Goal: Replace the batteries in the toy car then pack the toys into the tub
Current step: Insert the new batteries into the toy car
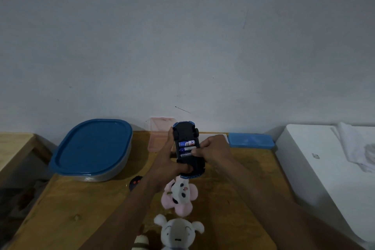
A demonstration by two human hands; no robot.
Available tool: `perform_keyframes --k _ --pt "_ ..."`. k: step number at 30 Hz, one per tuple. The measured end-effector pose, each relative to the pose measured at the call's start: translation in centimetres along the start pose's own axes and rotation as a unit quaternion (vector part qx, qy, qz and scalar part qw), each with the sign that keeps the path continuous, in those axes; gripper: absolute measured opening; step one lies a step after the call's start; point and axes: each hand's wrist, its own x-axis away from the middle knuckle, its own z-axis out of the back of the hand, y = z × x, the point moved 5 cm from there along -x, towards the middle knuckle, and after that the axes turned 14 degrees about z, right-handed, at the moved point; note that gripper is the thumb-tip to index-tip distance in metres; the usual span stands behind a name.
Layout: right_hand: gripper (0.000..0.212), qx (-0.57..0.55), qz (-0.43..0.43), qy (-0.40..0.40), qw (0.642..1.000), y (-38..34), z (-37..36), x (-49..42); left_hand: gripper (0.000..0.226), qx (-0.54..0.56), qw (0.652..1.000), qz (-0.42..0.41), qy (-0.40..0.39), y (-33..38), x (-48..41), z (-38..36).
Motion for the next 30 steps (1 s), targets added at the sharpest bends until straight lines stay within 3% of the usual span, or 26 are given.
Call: perform_keyframes --k 10,22,30 --pt "0.027 0.052 -0.011 -0.015 0.998 0.4 0.0 1.1 0.094 0.023 0.997 0.032 -0.064 -0.2 0.3 -1.1" --pt "0.028 0.031 -0.058 0.022 0.998 3.0 3.8 7.2 0.121 0.03 0.987 0.058 -0.143 -2.0 1.2 -5.8" --pt "0.025 0.009 -0.068 0.016 0.998 8.0 7.6 10.6 0.118 0.031 0.981 0.102 -0.162 -4.4 3.2 -11.5"
